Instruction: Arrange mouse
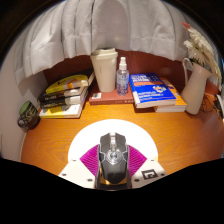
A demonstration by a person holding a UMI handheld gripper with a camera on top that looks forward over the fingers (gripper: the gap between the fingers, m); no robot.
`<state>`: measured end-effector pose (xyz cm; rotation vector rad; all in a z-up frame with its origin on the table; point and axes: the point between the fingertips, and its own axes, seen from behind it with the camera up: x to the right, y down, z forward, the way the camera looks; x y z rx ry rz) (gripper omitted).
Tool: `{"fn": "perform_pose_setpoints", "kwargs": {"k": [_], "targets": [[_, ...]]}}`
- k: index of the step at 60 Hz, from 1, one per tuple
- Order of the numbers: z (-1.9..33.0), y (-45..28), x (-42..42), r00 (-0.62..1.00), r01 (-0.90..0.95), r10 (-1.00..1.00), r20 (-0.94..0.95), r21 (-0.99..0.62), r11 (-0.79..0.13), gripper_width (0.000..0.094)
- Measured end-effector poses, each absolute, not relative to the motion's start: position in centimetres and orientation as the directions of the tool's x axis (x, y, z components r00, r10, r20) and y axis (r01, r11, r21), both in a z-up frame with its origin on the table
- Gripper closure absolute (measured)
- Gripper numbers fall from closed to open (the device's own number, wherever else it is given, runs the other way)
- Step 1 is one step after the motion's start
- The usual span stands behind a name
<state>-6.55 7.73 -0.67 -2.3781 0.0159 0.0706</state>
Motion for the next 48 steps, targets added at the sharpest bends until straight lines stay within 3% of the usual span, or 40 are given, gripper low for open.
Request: {"fn": "perform_pose_setpoints", "kwargs": {"k": [17, 22, 24, 31, 48], "targets": [[-1.2, 8.2, -6.5, 1.0, -0.003, 0.0, -0.004, -0.7, -0.714, 0.0436], [-1.2, 8.0, -7.2, 0.999, 0.026, 0.047, -0.012, -0.686, -0.728, 0.0199], [-0.9, 7.9, -7.4, 0.998, 0.037, 0.062, -0.012, -0.685, -0.727, 0.0159], [2.5, 7.5, -7.0, 0.997, 0.067, 0.065, 0.03, -0.717, -0.694, 0.014], [14.6, 0.3, -7.4, 1.0, 0.016, 0.028, -0.001, -0.797, -0.603, 0.0101]]}}
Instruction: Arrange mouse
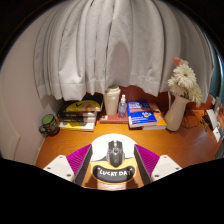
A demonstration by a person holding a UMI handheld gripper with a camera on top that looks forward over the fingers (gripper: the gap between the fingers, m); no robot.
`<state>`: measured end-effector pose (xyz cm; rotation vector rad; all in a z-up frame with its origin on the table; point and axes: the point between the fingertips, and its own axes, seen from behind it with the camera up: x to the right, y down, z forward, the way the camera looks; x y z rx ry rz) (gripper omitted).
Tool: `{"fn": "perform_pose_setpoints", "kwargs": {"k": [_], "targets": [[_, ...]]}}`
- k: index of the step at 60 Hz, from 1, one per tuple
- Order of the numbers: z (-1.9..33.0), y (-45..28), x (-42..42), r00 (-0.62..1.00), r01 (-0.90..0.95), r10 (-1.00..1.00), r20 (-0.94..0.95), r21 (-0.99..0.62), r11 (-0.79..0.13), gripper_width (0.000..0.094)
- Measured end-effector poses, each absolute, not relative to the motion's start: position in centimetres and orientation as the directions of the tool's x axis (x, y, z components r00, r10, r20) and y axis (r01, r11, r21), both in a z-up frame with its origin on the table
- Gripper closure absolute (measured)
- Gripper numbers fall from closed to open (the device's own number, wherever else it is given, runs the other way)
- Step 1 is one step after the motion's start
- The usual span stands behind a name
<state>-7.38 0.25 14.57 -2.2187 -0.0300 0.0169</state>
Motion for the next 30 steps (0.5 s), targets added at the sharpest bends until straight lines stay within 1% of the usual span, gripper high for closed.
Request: {"fn": "perform_pose_setpoints", "kwargs": {"k": [6, 14, 22, 30], "targets": [[17.6, -3.7, -7.5, 1.0, 0.005, 0.022, -0.009, -0.818, -0.575, 0.0102], [20.0, -8.7, -7.4, 1.0, 0.009, 0.013, 0.002, -0.832, -0.554, 0.0107], [20.8, -12.5, -8.2, 1.0, 0.016, 0.025, 0.002, -0.835, -0.549, 0.0111], [20.8, -14.7, -9.6, 0.998, 0.03, 0.06, -0.003, -0.836, -0.547, 0.0106]]}}
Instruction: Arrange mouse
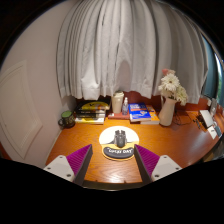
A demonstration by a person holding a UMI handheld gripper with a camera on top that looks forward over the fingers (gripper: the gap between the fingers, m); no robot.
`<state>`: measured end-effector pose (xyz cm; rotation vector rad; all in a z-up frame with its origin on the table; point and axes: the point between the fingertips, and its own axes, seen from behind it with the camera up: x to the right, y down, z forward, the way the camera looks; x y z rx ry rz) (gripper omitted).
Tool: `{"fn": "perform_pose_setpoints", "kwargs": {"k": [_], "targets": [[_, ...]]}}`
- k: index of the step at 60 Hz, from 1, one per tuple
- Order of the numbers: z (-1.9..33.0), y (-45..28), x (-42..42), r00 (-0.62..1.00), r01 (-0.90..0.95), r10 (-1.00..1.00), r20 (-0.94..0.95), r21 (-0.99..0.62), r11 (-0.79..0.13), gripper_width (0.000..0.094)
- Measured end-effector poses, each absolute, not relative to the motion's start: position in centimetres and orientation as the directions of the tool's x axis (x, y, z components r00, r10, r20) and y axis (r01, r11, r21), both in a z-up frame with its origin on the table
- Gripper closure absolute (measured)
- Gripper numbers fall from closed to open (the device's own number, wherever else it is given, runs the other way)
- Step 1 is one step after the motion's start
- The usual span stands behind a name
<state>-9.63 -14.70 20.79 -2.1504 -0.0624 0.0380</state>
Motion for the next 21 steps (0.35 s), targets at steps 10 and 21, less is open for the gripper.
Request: {"fn": "perform_pose_setpoints", "kwargs": {"k": [10, 21], "targets": [[21.6, -15.8, -10.4, 0.998, 0.039, 0.07, 0.002, -0.845, -0.534, 0.0105], [22.1, -16.3, -10.4, 0.998, 0.042, 0.069, 0.007, -0.851, -0.523, 0.0104]]}}
